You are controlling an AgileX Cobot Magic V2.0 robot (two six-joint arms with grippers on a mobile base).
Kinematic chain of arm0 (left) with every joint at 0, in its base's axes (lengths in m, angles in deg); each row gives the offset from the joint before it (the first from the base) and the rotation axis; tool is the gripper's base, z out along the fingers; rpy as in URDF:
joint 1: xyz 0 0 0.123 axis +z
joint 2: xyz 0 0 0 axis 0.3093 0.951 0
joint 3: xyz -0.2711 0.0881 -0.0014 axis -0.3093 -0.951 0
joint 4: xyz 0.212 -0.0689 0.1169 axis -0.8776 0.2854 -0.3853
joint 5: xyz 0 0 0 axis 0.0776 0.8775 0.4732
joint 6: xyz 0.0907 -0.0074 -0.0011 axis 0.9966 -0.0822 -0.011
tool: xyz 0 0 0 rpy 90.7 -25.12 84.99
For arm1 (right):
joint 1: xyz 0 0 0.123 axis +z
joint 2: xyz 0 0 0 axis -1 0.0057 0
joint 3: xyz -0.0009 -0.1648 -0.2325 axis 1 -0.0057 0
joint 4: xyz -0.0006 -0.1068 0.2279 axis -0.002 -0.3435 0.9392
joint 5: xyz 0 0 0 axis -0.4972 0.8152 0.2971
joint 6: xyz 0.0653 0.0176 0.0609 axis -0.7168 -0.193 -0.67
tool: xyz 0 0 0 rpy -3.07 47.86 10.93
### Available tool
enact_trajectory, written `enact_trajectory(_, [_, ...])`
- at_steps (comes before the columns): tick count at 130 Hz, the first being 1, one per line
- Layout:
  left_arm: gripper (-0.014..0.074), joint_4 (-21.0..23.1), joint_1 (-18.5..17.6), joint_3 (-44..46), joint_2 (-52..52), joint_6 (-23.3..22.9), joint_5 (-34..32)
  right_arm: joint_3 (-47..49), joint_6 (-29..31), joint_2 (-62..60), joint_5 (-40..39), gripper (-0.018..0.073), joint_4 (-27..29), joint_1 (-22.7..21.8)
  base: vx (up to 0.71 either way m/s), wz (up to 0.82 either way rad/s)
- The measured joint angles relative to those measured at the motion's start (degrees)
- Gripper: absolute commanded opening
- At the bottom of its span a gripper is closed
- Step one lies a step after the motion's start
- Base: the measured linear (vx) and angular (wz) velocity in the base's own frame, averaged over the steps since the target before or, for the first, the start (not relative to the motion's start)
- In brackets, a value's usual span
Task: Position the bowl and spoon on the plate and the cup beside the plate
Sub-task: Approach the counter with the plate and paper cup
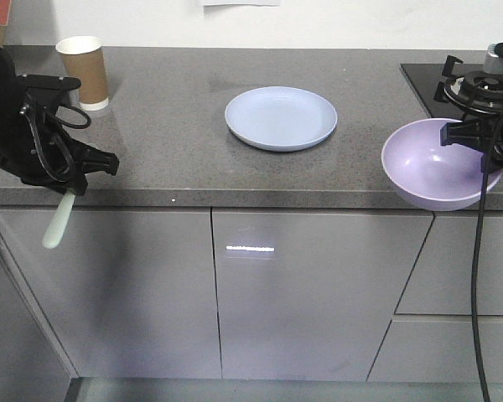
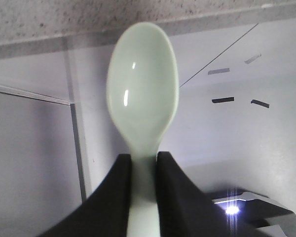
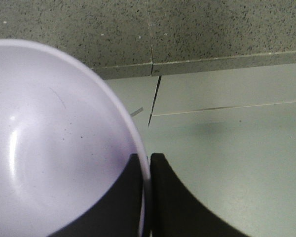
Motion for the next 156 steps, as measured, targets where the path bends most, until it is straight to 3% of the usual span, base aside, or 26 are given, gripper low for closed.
enact_trajectory(156, [-0.0007,0.00,0.00,0.00,0.00,0.00,0.00,0.00,0.00,0.00,0.05,-0.0004,0.00,-0.06,0.15,0.03])
